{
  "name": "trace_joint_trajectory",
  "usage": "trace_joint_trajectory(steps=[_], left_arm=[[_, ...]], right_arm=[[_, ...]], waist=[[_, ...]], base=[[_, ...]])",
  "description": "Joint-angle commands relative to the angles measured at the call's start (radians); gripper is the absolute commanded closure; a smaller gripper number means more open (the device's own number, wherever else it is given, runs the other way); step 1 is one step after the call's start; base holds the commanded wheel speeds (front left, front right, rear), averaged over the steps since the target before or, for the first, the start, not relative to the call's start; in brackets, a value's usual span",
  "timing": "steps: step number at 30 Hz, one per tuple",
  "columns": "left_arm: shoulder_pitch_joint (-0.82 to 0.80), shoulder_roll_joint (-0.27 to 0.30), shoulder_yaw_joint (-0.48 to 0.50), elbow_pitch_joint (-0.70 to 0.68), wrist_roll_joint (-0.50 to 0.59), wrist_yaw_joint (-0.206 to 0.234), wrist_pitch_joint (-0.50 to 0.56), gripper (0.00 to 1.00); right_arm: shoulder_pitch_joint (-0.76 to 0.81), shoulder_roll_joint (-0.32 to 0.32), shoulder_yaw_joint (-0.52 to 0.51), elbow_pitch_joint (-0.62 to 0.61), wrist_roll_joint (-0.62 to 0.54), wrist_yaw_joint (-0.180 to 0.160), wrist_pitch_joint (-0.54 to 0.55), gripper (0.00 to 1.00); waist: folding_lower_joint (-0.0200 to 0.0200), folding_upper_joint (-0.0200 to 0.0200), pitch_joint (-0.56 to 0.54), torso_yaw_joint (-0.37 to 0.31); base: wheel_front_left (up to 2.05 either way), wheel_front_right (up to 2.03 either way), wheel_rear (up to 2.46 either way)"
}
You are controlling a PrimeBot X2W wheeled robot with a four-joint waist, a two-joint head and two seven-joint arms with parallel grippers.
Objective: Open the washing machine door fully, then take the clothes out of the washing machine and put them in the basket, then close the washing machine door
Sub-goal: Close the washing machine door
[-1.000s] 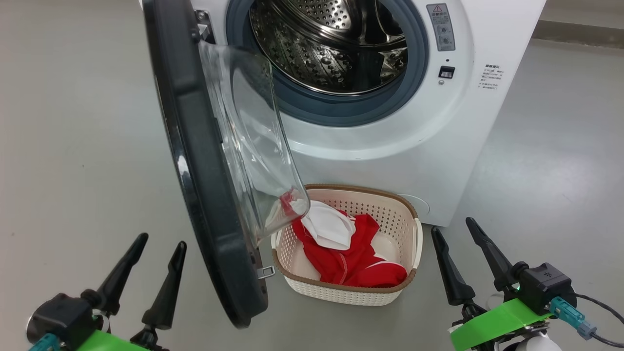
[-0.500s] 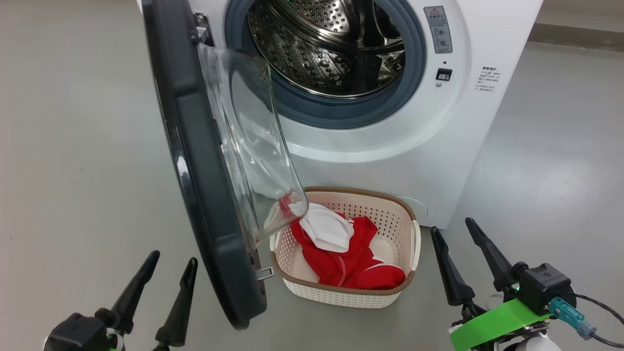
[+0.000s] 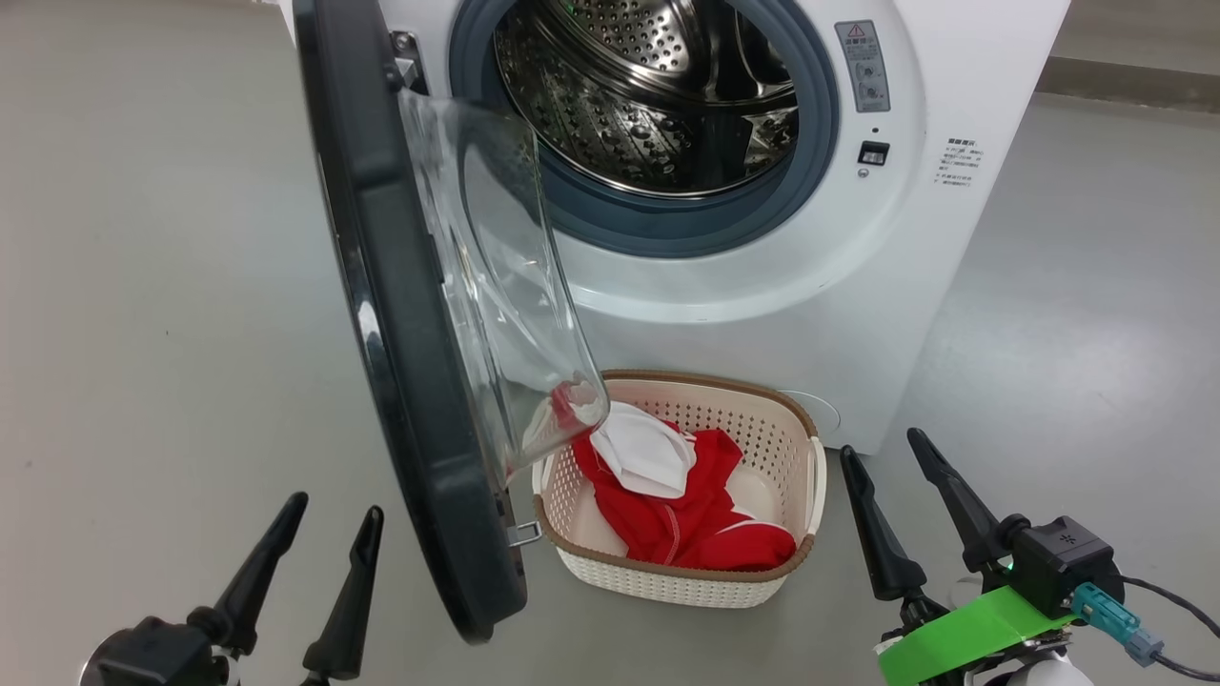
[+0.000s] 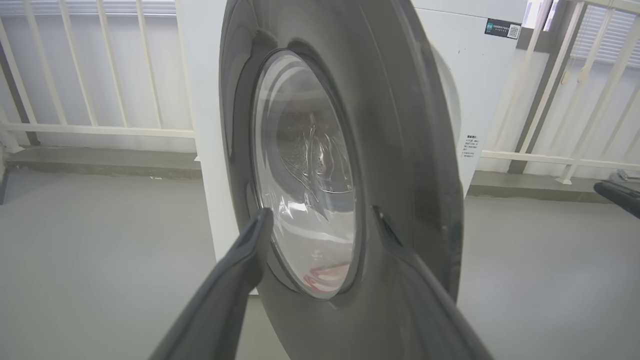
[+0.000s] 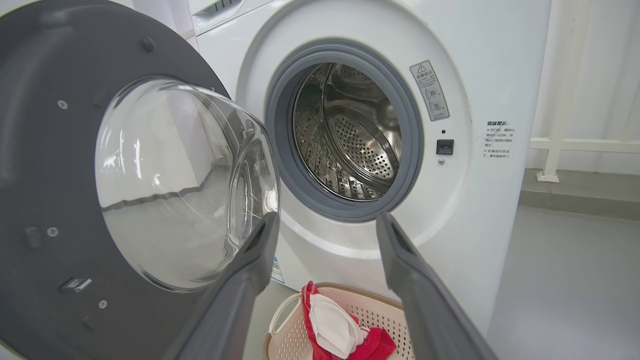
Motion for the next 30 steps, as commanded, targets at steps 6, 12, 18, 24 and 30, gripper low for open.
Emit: trace_joint_trajectory(steps=[6,12,18,24,30], left_arm=[[-0.017,0.018,0.042,-0.023,0.031,0.011,-0.012,0.00],[-0.038,0.029,0.037,-0.009,0.059,0.024,-0.011,1.00],[-0.081,0.006,0.056,-0.003,-0.006,0.016,-0.005,1.00],[-0.150,-0.058,0.119,-0.017,-0.253,-0.016,0.029,1.00],[-0.214,-0.144,0.199,-0.036,-0.630,-0.029,0.149,1.00]], right_arm=[[-0.017,-0.005,0.029,-0.024,0.010,0.006,-0.006,0.00],[-0.021,-0.005,0.026,-0.024,0.005,0.006,-0.006,0.00],[-0.024,-0.005,0.027,-0.023,0.003,0.006,-0.006,0.00],[-0.029,-0.005,0.025,-0.019,0.004,0.006,-0.006,0.00],[-0.037,-0.005,0.027,-0.020,0.003,0.006,-0.006,0.00]], waist=[[0.0000,0.0000,0.000,0.003],[0.0000,0.0000,0.007,0.004],[0.0000,0.0000,0.012,0.005],[0.0000,0.0000,0.021,0.002],[0.0000,0.0000,0.031,-0.005]], base=[[0.00,0.00,0.00],[0.00,0.00,0.00],[0.00,0.00,0.00],[0.00,0.00,0.00],[0.00,0.00,0.00]])
